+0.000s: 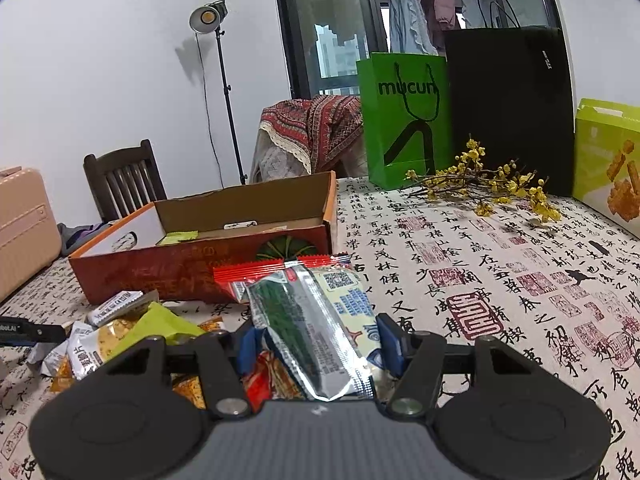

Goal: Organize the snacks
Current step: 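Grasp the silver-and-blue packet with the right gripper while the left gripper grasps a white packet, then carry both packets into the orange box and open both grippers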

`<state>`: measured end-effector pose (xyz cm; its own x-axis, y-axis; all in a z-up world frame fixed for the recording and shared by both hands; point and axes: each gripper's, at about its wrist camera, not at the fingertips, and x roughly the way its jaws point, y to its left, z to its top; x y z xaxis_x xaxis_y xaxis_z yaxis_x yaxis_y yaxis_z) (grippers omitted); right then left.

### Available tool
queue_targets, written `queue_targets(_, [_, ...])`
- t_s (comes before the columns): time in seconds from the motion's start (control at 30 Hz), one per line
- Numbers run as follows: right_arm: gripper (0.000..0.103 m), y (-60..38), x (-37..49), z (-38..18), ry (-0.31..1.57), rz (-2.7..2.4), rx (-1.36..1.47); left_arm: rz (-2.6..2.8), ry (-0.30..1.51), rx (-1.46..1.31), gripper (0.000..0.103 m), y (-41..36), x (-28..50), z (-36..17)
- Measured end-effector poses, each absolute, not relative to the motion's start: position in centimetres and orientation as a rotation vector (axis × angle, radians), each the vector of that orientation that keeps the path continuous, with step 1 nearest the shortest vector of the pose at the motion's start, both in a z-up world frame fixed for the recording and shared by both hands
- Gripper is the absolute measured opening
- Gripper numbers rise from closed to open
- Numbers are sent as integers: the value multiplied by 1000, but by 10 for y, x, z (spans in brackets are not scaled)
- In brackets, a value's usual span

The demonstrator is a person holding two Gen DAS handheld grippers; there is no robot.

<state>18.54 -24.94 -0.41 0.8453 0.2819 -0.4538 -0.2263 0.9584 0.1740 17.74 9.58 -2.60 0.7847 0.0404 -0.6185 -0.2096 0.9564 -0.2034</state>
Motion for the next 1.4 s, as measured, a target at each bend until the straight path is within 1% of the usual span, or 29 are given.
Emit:
queue_targets(0.17, [59,-250,185,-4,496,261,117,129,639,-268,50,95,176,-24])
queue_targets(0.37, [59,-249,185,-3,485,262,113,150,606,-234,50,91,171,-19])
queue_targets(0.57, [59,-247,181,4,452,271,98,150,548,-196,50,83,163,-1])
queue_targets(1.0, [59,-240,176,42,374,301,84,108,442,-143,50,55,163,42])
queue_targets(1.4, [59,-210,215,78,342,326,89,94,389,-148,50,32,198,73])
